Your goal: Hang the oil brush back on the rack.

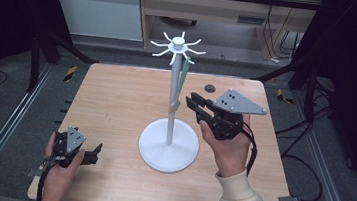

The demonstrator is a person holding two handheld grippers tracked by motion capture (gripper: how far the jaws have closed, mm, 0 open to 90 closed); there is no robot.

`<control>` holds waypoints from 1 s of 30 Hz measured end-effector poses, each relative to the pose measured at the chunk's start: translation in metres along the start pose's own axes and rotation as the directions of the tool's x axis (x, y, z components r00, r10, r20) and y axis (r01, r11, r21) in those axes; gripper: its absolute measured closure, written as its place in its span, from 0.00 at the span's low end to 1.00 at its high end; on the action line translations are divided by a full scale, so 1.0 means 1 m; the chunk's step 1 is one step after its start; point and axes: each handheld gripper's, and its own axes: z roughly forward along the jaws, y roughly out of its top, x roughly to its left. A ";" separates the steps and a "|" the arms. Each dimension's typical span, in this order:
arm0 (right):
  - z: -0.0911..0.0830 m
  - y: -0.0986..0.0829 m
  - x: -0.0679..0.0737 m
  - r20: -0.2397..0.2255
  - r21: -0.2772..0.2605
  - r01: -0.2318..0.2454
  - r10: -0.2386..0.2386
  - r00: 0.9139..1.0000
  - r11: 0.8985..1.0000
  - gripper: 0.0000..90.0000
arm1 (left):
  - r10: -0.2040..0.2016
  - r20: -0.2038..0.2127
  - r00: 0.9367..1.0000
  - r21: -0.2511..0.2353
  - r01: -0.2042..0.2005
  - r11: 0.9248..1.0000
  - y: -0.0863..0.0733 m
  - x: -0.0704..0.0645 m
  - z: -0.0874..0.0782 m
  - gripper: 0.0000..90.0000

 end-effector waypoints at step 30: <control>-0.023 -0.072 -0.086 0.357 0.168 -0.134 0.067 0.932 0.977 0.10 | -0.018 0.002 1.000 -0.010 0.018 1.000 -0.001 0.001 -0.006 0.03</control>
